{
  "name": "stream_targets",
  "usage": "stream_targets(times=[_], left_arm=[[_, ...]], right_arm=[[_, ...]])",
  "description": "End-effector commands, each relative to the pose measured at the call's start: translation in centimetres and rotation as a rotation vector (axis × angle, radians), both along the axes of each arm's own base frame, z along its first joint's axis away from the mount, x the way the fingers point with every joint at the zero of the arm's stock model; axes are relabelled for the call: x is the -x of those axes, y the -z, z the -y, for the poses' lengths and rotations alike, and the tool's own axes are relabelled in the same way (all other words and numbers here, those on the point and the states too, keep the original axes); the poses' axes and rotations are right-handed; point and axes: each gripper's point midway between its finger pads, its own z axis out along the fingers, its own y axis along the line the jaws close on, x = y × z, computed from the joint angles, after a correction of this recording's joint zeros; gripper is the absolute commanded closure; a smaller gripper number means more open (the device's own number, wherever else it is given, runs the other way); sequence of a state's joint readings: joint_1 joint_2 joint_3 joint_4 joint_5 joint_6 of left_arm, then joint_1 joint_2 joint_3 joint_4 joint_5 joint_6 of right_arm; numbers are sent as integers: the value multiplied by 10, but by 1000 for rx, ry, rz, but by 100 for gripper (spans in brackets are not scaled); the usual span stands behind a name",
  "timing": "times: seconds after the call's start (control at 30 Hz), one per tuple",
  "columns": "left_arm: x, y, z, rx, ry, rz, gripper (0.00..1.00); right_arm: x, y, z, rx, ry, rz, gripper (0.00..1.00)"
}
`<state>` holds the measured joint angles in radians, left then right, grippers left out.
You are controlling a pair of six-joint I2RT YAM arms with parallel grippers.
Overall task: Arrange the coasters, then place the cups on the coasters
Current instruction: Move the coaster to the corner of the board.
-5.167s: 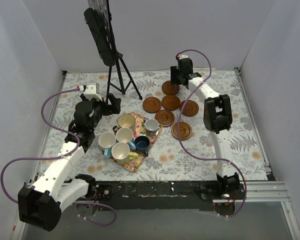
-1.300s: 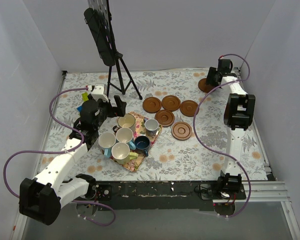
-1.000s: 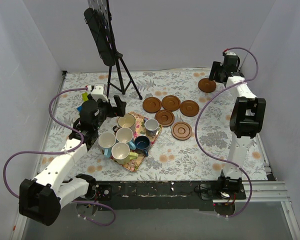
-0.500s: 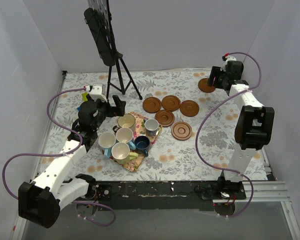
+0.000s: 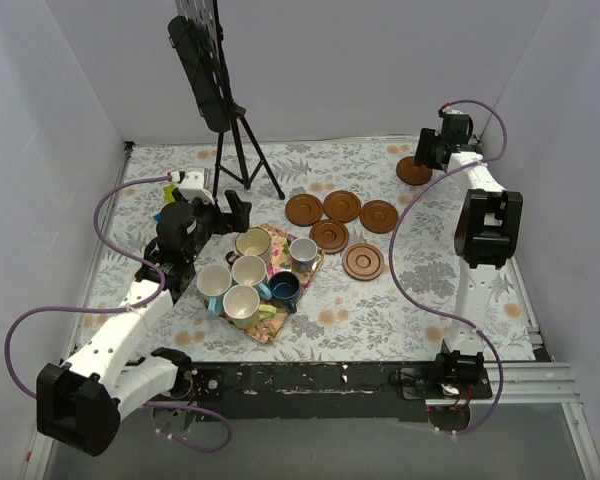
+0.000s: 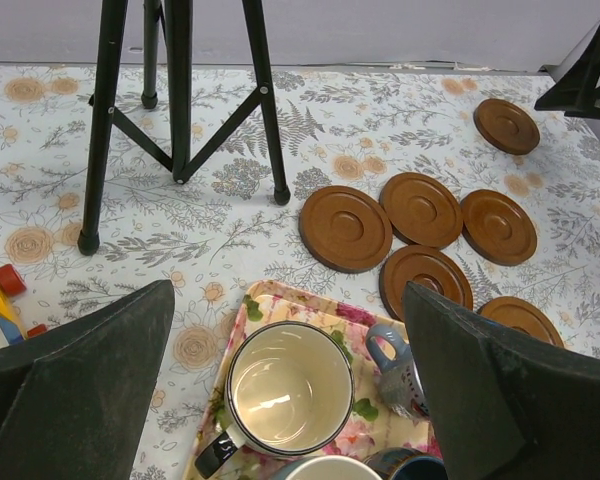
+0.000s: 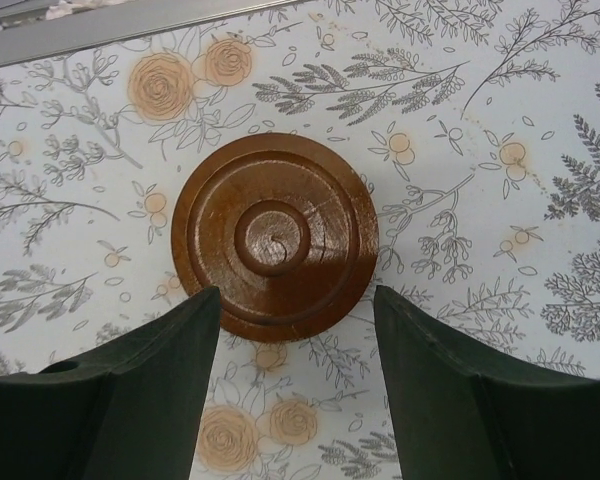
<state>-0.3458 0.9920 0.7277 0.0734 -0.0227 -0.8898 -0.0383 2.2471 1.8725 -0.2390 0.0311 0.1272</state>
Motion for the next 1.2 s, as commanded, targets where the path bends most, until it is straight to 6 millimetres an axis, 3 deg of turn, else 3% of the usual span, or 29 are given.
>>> stream_targets(times=[0.0, 0.17, 0.43, 0.63, 0.8, 1.17], left_arm=[[-1, -4, -2, -8, -12, 7, 2], [-3, -3, -3, -21, -18, 3, 2], [-3, -1, -2, -23, -14, -5, 2], [-3, -2, 0, -18, -6, -3, 2], [-3, -1, 1, -17, -4, -6, 2], [-3, 0, 1, -20, -2, -10, 2]], right_arm=[[-20, -1, 11, 42, 26, 12, 29], [-33, 15, 15, 47, 45, -10, 32], [-29, 43, 26, 63, 113, -62, 33], [-27, 52, 29, 84, 108, -85, 35], [-24, 61, 38, 73, 118, -106, 46], [-18, 68, 62, 97, 191, -128, 49]])
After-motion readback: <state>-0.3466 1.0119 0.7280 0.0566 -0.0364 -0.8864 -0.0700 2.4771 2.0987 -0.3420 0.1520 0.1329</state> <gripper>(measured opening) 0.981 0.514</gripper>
